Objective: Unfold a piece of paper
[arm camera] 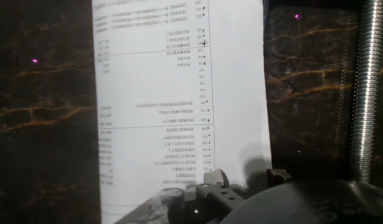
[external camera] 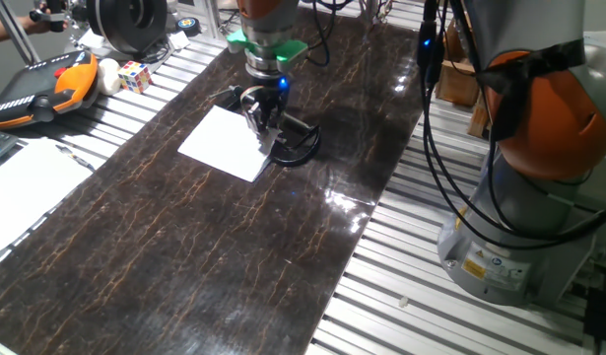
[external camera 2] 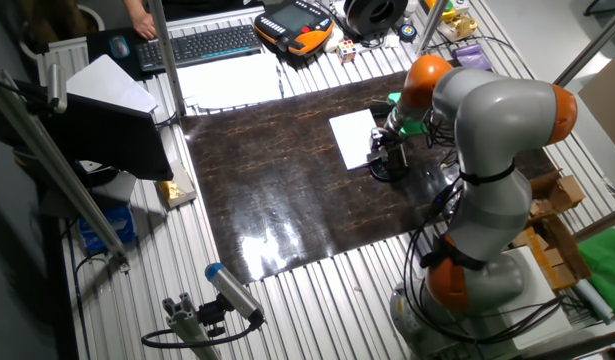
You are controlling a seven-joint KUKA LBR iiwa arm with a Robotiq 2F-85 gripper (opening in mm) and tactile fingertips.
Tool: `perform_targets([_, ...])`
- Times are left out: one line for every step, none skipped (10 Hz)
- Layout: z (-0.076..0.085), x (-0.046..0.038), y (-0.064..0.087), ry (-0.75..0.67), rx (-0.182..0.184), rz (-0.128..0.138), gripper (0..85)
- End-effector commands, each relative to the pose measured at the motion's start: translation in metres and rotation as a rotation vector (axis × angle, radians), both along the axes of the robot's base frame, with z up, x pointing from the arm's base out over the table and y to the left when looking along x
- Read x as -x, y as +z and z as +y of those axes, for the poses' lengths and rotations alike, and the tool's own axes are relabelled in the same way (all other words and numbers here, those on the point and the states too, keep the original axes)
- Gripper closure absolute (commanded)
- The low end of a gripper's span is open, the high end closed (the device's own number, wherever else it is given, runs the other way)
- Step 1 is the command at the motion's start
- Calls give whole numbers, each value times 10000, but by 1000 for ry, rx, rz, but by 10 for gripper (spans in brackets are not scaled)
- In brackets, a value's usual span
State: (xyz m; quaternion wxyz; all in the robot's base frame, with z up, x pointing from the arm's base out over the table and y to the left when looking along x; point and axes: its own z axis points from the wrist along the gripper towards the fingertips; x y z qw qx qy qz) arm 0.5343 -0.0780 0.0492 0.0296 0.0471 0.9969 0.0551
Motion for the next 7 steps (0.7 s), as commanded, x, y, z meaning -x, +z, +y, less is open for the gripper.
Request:
perform_targets([17,-3,24,-2,0,3,460])
perform_targets([36,-7,56,-1,0,8,483])
perform_targets([56,-11,87,-4,0,12,507])
perform_targets([73,-15,109,-3,0,14,533])
perform_targets([90,-24,128,-3,-2,17,550])
perform_targets([101,-31,145,-1,-2,18,577])
perform_targets([110,-38,163,2,-2,21,597])
